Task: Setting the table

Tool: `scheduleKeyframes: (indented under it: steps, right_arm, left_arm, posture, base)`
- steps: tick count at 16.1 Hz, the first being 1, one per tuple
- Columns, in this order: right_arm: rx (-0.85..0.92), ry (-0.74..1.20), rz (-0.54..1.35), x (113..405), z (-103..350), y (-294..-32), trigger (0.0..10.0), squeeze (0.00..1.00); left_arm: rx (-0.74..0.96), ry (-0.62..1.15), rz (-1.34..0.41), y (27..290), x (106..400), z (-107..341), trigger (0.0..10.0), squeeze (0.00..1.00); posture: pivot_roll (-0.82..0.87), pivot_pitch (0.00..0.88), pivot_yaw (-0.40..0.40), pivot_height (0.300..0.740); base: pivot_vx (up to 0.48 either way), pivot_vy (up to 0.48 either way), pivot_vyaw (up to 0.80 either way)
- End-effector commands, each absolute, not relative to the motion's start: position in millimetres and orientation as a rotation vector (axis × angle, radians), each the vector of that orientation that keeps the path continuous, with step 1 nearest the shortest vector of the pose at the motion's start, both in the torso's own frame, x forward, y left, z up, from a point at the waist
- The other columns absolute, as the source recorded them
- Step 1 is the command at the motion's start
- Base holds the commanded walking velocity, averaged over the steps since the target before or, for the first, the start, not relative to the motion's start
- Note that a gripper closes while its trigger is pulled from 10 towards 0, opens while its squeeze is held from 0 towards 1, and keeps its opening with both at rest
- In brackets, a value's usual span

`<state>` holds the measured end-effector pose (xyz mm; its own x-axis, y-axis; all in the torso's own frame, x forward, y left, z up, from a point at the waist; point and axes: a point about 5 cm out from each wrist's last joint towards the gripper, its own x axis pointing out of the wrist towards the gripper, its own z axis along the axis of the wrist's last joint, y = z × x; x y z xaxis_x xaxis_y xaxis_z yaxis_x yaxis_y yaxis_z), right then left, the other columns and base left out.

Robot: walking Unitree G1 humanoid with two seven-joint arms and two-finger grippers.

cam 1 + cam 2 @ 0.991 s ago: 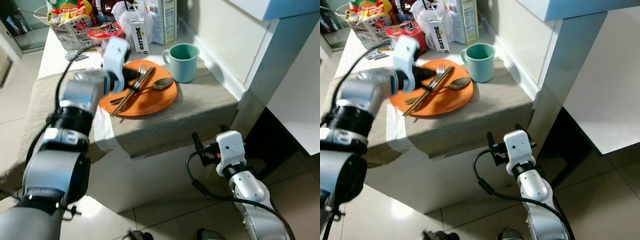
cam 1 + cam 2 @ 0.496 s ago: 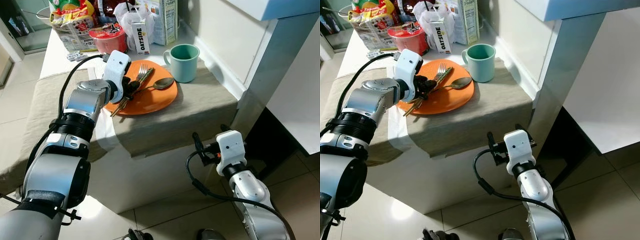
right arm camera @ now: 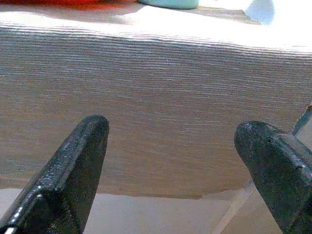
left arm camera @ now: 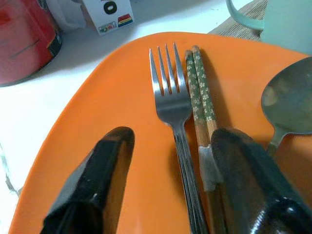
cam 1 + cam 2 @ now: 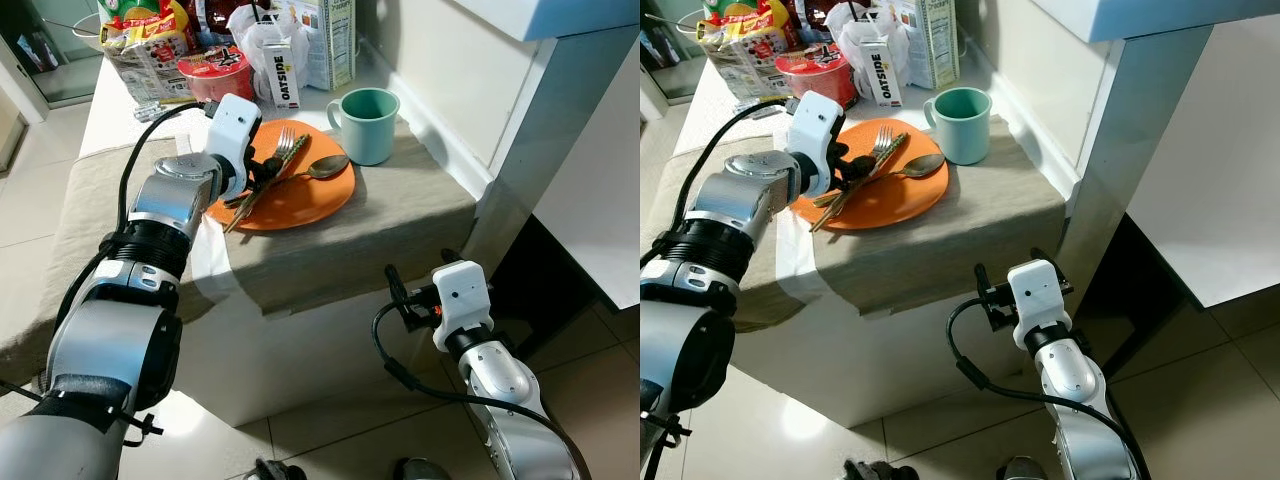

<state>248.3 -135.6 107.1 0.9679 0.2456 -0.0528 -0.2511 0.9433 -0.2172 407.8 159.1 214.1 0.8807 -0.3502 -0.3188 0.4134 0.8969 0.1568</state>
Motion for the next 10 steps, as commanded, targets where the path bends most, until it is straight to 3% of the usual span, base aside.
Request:
scheduleKeyframes:
  steps: [1,2,10]
  right_arm:
    - [-0.226,0.021,0.255,249.0,108.1,-134.7,10.0,0.0]
    - [-0.227,0.02,0.255,249.1,108.2,-134.7,10.0,0.0]
    - [-0.232,0.016,0.259,250.4,107.8,-133.8,10.0,0.0]
  left_arm:
    - [0.2,0.284,-0.378,160.6,410.5,222.3,10.0,0.85]
    - [0.161,0.284,-0.39,157.3,410.9,225.2,10.0,0.0]
    - [0.083,0.321,-0.45,141.4,409.8,221.9,10.0,0.0]
  posture:
    - [-0.15,0.089,0.115,0.74]
    - [-0.15,0.088,0.116,0.74]
    - [-0.15,0.071,0.117,0.74]
  base:
    - [0.0,0.0,0.0]
    - [0.0,0.0,0.0]
    - [0.0,0.0,0.0]
